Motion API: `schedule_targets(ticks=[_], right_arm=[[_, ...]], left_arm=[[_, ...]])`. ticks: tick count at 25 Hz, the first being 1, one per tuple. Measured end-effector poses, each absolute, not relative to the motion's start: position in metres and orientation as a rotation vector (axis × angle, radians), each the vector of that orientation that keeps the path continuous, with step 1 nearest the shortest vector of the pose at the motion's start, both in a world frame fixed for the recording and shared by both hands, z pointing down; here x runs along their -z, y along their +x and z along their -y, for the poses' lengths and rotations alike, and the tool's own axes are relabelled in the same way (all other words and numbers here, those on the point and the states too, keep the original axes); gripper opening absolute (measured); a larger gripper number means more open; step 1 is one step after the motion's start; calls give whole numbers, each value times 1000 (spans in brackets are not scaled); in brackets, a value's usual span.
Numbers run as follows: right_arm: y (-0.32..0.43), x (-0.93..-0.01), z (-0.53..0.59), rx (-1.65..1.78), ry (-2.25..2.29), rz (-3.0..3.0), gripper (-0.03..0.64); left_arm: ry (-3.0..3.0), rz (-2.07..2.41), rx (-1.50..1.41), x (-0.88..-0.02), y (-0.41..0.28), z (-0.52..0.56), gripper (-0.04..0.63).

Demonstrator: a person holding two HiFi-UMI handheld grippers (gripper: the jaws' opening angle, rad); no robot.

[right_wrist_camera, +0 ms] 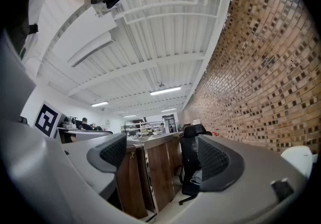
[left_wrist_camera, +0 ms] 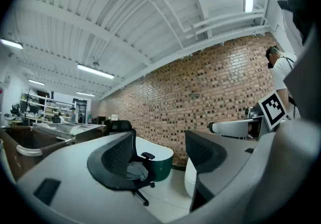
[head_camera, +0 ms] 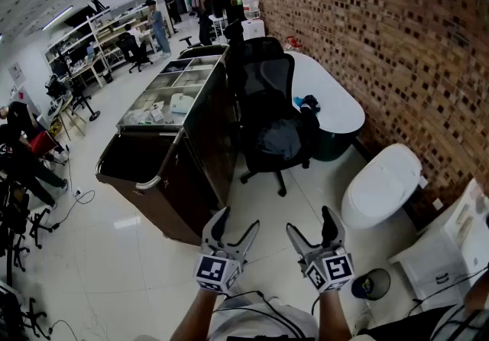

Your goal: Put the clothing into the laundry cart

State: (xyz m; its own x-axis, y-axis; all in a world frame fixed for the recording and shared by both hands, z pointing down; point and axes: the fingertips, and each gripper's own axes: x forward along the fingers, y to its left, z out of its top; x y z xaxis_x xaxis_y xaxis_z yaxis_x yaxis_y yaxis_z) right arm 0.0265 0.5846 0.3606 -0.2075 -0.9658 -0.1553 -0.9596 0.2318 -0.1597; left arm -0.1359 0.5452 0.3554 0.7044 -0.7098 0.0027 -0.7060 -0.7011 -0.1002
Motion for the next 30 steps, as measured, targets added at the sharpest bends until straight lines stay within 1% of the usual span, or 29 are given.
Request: schedule_targets(ticks=[9, 13, 15, 18, 22, 25, 30], right_arm=[[39, -372, -566, 69, -1811, -2304, 456], [54, -384, -548, 73, -1873, -2314, 456], [71, -387, -533, 76, -1928, -2294, 456], [92, -382, -502, 76, -1977, -2266, 456], [100, -370, -450, 87, -1990, -2257, 454], [95, -370, -409, 85, -1989, -2298, 454], [73, -368, -330, 63, -1952, -2366, 454]], left_arm=[[-2817, -1158, 37, -360, -117, -523, 327], [-2769, -1053, 132, -368, -87, -502, 327], [-2829, -1041, 80, -365, -69, -487, 327], [-2892, -1036, 18, -361, -54, -450, 325], [-2846, -976, 24, -361, -43, -395, 325], [-2843, -974, 44, -368, -40, -356, 325], [-2875, -1013, 18, -370, -54, -287, 325]])
